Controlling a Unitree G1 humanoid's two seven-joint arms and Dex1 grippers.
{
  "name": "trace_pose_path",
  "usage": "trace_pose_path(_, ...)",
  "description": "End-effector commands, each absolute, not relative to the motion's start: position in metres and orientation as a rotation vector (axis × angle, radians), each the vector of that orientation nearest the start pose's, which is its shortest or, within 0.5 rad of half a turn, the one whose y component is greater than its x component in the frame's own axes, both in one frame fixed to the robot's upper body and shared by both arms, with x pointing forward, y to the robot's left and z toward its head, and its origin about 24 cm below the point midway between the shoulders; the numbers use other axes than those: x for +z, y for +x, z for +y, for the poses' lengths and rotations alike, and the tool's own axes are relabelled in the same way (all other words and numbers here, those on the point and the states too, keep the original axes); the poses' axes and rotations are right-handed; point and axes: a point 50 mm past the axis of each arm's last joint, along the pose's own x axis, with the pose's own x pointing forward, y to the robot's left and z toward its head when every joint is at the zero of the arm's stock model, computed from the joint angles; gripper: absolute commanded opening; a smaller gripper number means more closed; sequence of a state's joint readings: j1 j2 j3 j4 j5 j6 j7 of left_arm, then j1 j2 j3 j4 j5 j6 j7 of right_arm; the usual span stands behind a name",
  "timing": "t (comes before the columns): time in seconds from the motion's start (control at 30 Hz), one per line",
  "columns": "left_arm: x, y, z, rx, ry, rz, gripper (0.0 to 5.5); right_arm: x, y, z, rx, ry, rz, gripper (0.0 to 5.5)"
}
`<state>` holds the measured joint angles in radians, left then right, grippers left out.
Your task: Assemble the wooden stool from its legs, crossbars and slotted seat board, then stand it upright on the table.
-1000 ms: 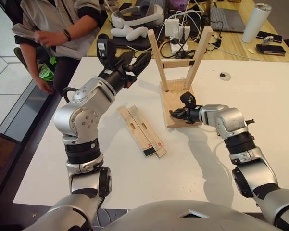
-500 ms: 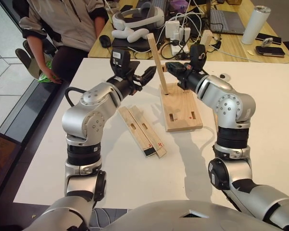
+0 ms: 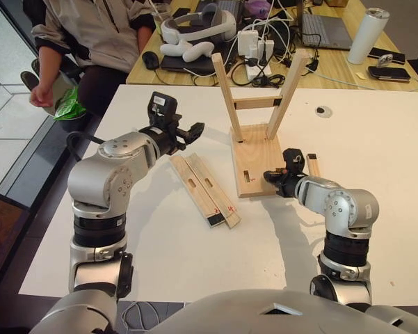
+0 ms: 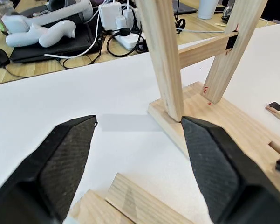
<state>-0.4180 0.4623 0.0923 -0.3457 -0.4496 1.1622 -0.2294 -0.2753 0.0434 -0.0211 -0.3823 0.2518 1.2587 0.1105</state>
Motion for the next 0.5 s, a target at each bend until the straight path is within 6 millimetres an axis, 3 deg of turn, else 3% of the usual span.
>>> trace_pose_path(0.03, 0.134, 0.275, 0.197, -0.253, -0.072, 0.528, 3.53, 0.119, 0.257, -0.074, 0.511, 0.185, 0.36, 0.76)
trace_pose_path(0.2, 0.117, 0.256, 0.197, -0.175, -0.185, 0.685, 4.39, 0.117, 0.24, -0.062, 0.512, 0.169, 0.303, 1.73)
trace_pose_path(0.5, 0.09, 0.24, 0.193, -0.072, -0.137, 0.819, 4.43, 0.136, 0.24, -0.076, 0.274, 0.269, 0.113, 1.78)
